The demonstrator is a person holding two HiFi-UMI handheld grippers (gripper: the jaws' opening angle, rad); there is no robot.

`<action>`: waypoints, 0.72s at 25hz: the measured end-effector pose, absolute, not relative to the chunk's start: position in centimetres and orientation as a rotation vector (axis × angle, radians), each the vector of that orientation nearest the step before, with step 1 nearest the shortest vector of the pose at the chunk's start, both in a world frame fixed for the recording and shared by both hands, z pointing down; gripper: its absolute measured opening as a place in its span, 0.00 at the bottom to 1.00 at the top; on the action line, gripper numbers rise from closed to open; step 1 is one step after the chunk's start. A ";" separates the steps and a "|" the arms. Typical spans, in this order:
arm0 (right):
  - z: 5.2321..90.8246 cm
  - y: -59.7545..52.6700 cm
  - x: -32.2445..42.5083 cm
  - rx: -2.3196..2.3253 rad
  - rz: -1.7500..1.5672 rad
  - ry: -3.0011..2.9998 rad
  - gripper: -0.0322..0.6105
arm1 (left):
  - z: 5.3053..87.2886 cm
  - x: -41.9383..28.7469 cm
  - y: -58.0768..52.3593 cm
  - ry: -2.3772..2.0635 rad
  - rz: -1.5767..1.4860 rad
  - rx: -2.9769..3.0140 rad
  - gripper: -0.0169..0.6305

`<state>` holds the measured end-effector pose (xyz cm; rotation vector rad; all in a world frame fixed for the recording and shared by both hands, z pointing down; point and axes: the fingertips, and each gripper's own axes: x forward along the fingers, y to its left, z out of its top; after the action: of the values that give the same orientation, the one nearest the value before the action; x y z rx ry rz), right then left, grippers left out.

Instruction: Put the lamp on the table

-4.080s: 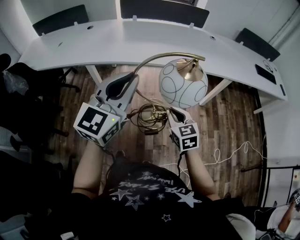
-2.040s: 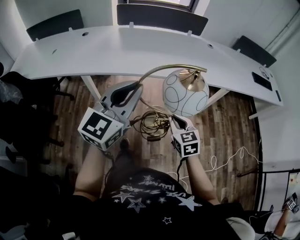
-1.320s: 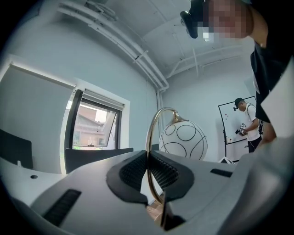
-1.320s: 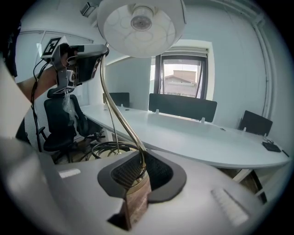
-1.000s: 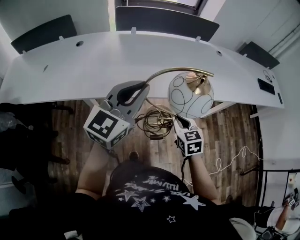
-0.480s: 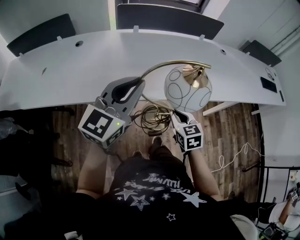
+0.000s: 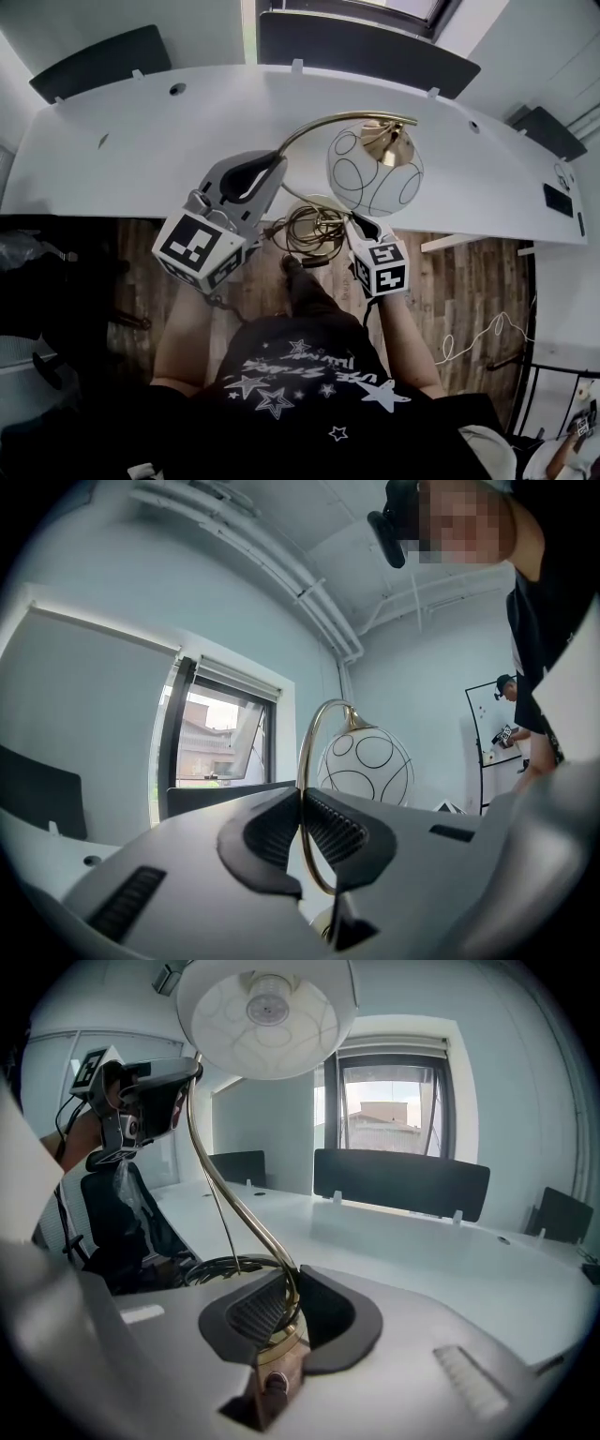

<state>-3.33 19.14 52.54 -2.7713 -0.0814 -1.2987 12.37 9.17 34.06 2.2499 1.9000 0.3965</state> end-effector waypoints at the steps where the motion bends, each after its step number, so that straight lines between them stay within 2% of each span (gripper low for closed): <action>1: 52.7 19.3 -2.7 -2.777 -1.287 -0.067 0.11 | 34.1 12.7 9.3 1.896 0.390 2.265 0.07; 9: 53.4 20.3 0.5 -2.775 -1.290 -0.025 0.11 | 34.3 15.4 10.1 1.895 0.391 2.282 0.07; 18: 53.4 18.8 -4.1 -2.809 -1.209 -0.038 0.11 | 33.7 9.6 8.7 1.937 0.305 2.319 0.07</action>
<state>-4.13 18.78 53.44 -2.8087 -0.0377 -1.2093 9.60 8.69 33.70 2.3191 1.9372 0.3048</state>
